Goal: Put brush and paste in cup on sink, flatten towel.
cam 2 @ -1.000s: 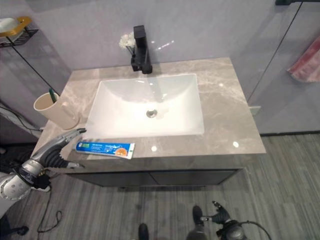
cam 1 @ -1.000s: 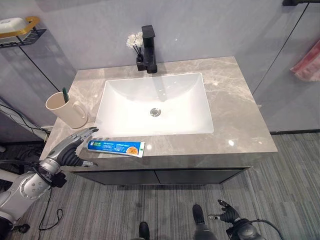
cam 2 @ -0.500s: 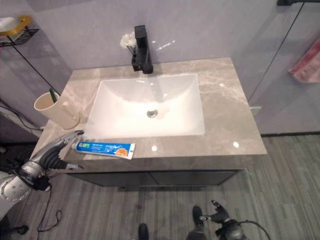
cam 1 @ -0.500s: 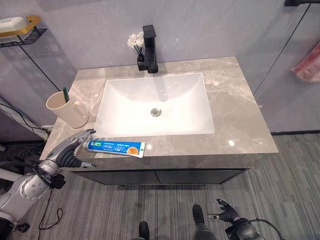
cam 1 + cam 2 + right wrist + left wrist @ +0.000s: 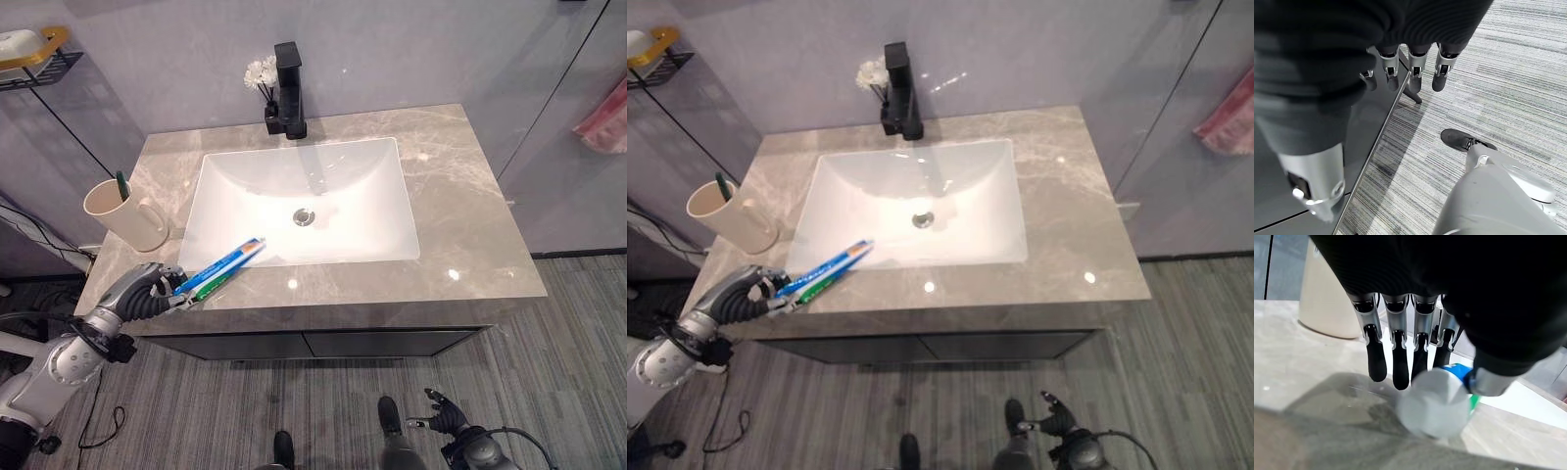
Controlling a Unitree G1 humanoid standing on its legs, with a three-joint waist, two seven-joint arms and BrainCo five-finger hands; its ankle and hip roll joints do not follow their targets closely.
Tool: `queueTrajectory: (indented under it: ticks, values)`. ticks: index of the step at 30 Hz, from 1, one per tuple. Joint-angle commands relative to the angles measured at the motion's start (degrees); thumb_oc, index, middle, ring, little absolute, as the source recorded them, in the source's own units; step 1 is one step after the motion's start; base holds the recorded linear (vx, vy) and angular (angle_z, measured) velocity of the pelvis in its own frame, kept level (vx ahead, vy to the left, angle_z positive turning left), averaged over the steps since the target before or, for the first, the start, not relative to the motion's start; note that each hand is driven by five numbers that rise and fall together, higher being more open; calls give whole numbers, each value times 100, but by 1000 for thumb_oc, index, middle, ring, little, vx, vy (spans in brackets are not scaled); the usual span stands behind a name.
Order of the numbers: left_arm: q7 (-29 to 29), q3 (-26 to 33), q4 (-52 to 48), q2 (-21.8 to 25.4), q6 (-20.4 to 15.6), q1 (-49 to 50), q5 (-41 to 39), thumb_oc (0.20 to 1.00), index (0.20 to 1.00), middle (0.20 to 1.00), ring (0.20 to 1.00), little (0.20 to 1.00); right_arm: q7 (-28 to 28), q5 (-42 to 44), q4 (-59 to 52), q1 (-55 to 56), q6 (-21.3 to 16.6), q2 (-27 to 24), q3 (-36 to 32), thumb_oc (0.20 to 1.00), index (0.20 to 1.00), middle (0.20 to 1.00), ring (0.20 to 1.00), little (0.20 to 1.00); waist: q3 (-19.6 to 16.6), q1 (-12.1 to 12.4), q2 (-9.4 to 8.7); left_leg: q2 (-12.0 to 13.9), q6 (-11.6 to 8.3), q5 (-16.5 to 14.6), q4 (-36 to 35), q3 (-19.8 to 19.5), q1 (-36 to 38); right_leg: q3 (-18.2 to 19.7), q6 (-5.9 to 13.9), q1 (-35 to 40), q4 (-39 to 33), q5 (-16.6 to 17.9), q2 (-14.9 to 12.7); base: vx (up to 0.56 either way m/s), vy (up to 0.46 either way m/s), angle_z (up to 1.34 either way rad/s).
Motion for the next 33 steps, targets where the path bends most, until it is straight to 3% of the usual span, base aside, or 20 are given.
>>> queueTrajectory:
  ticks: [1, 5, 10, 17, 18, 22, 33]
  values:
    - [127, 42, 223, 64, -27, -470, -54, 460, 460, 460, 460, 460, -32, 29, -279, -110, -150, -24, 105, 1000, 1000, 1000, 1000, 1000, 104, -131, -212, 183, -168, 121, 56, -8, 36, 184, 532, -131, 2, 335, -454, -4, -6, -4]
    - [97, -7, 179, 84, -31, -453, 31, 498, 498, 498, 498, 498, -50, 24, -319, -79, -156, -27, 80, 1000, 1000, 1000, 1000, 1000, 109, -144, -227, 194, -172, 121, 56, 2, 32, 196, 532, -154, 2, 338, -444, -3, -3, -2]
    - [99, -100, 195, 86, -48, -488, 139, 489, 489, 489, 489, 489, -56, 28, -342, -69, -170, -33, 78, 1000, 1000, 1000, 1000, 1000, 123, -155, -248, 197, -173, 125, 56, 9, 26, 205, 532, -166, 2, 341, -440, 0, 0, 0]
    - [83, -222, 189, 49, -27, -528, 210, 570, 570, 570, 570, 570, -92, 40, -291, -72, -162, -12, 81, 1000, 1000, 1000, 1000, 1000, 102, -169, -273, 195, -173, 123, 56, -4, 9, 196, 532, -180, 2, 351, -438, 0, 0, 0]
    - [96, -249, 196, 49, -27, -540, 255, 617, 617, 617, 617, 617, -96, 31, -296, -74, -162, -13, 82, 1000, 1000, 1000, 1000, 1000, 103, -166, -277, 196, -177, 121, 56, 4, 13, 188, 532, -176, 2, 351, -444, 0, 0, 0]
    - [95, -277, 141, 66, -3, -550, 305, 1000, 1000, 1000, 1000, 1000, -98, 27, -299, -74, -152, -4, 89, 1000, 1000, 1000, 1000, 1000, 103, -166, -265, 196, -180, 123, 56, -1, 2, 188, 532, -177, 2, 352, -447, 0, 0, 0]
    - [24, -385, -16, 124, 35, -561, 390, 1000, 1000, 1000, 1000, 1000, -82, 16, -390, 11, -99, -107, 21, 1000, 1000, 1000, 1000, 1000, 74, -207, -130, 201, -197, 136, 56, 10, 7, 230, 532, -192, 2, 326, -443, 0, 0, 0]
